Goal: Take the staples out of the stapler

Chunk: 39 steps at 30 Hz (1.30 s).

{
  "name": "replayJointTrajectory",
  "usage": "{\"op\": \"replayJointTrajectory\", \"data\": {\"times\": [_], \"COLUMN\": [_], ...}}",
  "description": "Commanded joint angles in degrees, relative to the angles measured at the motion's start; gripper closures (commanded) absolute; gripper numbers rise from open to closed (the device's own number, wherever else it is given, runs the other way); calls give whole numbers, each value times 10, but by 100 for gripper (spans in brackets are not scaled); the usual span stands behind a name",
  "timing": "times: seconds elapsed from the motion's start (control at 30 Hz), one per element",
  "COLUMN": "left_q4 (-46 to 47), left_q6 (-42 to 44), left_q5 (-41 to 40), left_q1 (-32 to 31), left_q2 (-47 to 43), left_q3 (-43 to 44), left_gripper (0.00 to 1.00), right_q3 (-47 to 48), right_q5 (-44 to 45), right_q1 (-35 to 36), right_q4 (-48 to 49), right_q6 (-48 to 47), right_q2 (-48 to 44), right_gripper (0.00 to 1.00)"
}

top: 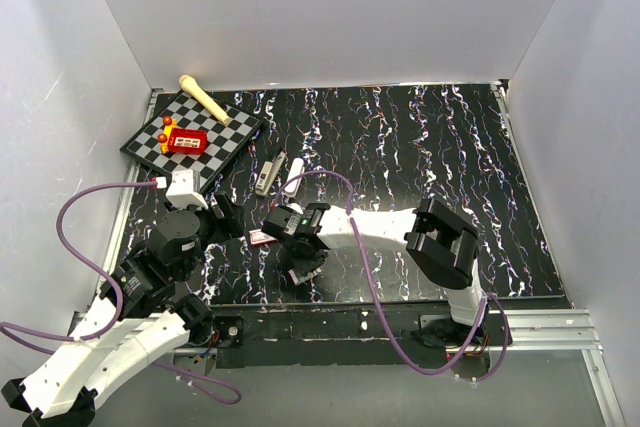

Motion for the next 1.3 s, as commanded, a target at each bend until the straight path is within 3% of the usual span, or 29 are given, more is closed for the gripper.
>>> {"op": "replayJointTrajectory", "data": {"times": [0.0, 0.37, 0.83, 1.27], "left_q4": [-2, -1, 8, 7], "left_q6": [-1, 0, 6, 1], "left_q5": [-6, -6, 0, 18], "left_q1": [3, 2, 3, 2], "left_q2": [6, 7, 18, 118], "left_q3": [1, 1, -1, 4], "left_gripper": [28, 28, 28, 30], "right_q3": [22, 12, -52, -101], "right_q5": [2, 13, 43, 93], "right_q1": [-3, -2, -2, -28], "right_q4": [-12, -4, 35, 33], "right_q6": [6, 6, 8, -1], "right_q2": [9, -7, -96, -156], "right_gripper": [72, 63, 62, 63]}}
